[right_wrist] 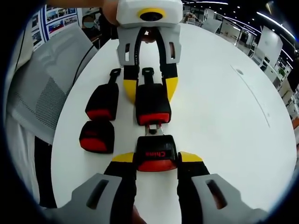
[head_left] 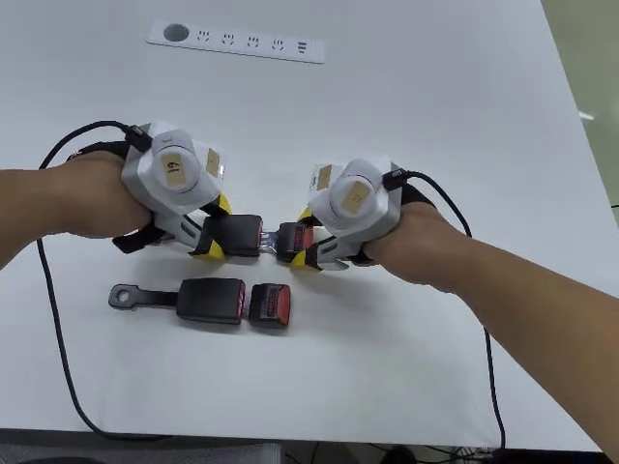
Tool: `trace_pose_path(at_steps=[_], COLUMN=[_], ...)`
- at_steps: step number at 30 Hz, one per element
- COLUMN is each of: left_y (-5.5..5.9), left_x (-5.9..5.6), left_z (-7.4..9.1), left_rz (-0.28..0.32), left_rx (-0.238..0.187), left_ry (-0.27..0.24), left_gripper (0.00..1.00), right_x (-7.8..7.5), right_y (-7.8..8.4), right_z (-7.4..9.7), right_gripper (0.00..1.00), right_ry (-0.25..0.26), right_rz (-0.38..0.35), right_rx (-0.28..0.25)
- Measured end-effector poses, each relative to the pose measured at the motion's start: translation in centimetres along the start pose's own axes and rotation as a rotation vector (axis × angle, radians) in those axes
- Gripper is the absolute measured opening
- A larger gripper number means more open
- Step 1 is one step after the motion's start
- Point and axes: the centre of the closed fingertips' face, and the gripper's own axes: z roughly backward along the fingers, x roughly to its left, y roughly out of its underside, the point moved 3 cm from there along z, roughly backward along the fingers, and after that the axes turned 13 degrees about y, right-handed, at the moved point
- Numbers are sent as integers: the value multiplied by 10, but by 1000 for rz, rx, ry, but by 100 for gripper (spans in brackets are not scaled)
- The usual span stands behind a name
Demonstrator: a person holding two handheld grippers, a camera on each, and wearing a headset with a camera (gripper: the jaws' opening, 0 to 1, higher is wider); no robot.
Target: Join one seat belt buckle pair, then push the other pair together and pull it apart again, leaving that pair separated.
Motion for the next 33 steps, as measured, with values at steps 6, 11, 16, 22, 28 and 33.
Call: trace_pose_path(at_steps=[6,11,16,22,28,33], left_y=[0,-2,-1,-1,0,-1], left_x=[0,-1,0,-1,0,-1], left_z=[-1,0,0,0,1,1], left_rz=[-2,4,7,10,11,12], left_rx=[5,7,6,10,7,4], left_ry=[-2,-1,-3,-6,-5,-7], left_gripper=[32,32,32,32,33,33], right_x=[2,-2,-5,-9,-16,-20], right_y=[8,23,41,66,90,99], right_z=[5,14,26,42,57,62], right_gripper=[32,32,32,33,33,34], right_ry=[7,24,35,33,46,46], right_rz=[-37,-35,-45,-35,-25,-63], right_rx=[-29,-15,0,33,68,78])
